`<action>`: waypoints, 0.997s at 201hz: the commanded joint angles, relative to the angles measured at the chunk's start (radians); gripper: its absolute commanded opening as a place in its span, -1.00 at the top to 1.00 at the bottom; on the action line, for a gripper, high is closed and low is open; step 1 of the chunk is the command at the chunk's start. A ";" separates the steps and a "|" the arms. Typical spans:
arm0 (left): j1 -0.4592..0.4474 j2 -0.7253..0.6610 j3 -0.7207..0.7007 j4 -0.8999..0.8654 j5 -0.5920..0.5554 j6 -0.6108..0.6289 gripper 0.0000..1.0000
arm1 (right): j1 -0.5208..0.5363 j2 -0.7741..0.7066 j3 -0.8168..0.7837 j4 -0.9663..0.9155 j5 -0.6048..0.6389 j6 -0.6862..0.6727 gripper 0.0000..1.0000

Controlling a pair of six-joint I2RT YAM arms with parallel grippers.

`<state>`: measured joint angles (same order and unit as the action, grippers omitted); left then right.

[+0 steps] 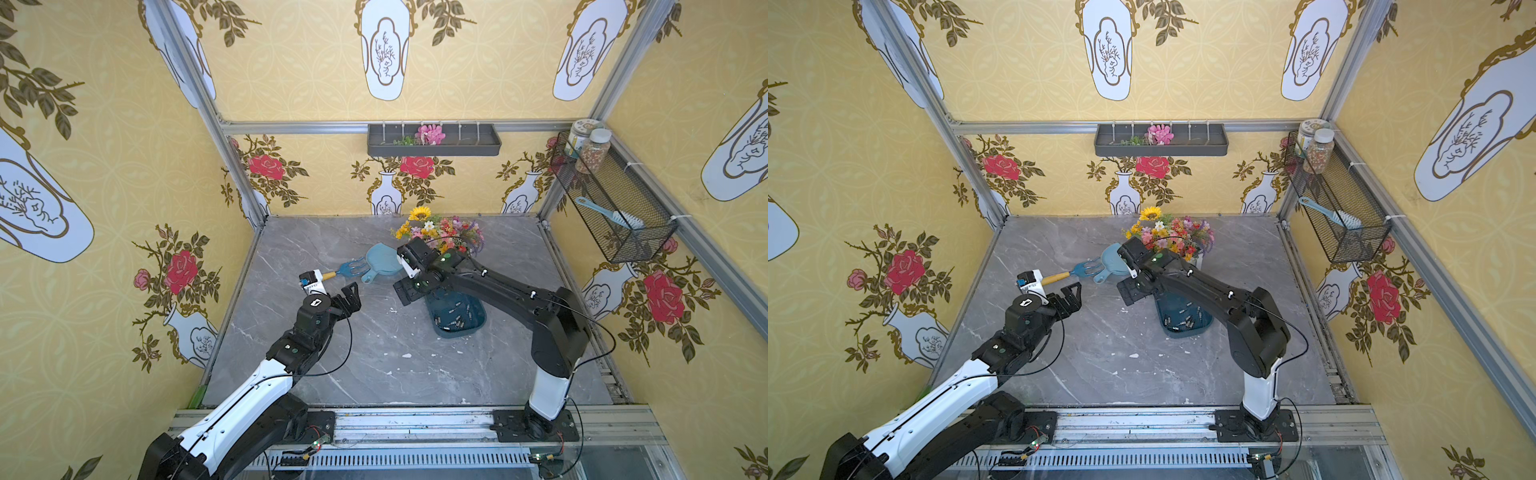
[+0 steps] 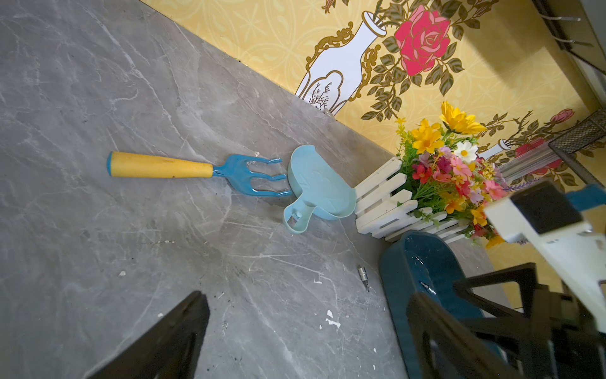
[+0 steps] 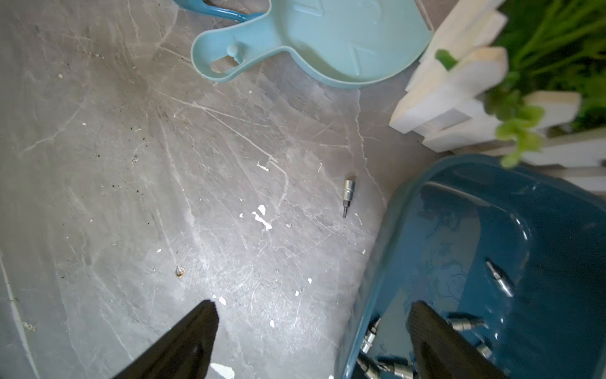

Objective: Put the bit on the desktop into the storage box
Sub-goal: Pick up the screwdriver bit from the center of the board.

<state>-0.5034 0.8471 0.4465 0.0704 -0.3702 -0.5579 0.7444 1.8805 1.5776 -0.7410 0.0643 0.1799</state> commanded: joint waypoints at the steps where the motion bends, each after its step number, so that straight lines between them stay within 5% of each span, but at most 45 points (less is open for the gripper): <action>1: 0.003 0.003 -0.006 -0.012 0.005 -0.005 -1.00 | 0.006 0.060 0.053 -0.030 -0.003 -0.022 -0.81; 200: 0.008 0.053 0.006 -0.004 0.004 -0.004 -1.00 | -0.097 0.354 0.218 -0.068 -0.015 -0.019 -0.16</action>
<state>-0.4965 0.8925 0.4488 0.0521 -0.3702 -0.5690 0.6491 2.2101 1.7725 -0.7761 0.0460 0.1600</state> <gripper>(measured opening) 0.998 0.594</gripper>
